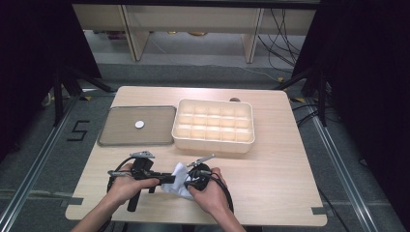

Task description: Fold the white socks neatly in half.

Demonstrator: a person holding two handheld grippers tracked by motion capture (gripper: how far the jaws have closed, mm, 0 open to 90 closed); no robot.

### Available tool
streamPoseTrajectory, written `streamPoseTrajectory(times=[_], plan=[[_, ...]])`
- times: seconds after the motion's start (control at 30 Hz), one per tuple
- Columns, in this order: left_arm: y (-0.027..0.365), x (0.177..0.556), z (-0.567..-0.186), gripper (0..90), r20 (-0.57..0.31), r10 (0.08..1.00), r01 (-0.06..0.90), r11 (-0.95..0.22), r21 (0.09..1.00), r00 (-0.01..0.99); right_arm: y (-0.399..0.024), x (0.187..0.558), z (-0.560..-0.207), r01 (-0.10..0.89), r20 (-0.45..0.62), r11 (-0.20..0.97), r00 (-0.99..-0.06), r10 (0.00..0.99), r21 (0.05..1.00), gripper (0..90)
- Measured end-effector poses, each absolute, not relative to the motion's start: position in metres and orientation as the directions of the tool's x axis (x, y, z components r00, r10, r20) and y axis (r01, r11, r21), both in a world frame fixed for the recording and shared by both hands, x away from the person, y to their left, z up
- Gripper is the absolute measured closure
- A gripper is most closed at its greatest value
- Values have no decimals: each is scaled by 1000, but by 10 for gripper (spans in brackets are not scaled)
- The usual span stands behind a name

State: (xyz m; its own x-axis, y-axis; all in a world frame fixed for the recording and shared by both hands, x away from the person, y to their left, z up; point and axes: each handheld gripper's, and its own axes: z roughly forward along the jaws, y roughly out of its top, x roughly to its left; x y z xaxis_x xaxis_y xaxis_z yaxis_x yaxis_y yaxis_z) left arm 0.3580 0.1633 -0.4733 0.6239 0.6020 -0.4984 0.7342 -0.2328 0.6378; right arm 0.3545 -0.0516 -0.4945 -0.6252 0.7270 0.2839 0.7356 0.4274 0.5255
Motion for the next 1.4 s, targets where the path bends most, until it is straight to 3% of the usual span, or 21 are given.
streamPoseTrajectory(times=[1.4], plan=[[151, 356, -463, 815, -474, 580, 697, -246, 673, 662, -42, 356, -497, 705, 271, 447, -658, 703, 552, 900]])
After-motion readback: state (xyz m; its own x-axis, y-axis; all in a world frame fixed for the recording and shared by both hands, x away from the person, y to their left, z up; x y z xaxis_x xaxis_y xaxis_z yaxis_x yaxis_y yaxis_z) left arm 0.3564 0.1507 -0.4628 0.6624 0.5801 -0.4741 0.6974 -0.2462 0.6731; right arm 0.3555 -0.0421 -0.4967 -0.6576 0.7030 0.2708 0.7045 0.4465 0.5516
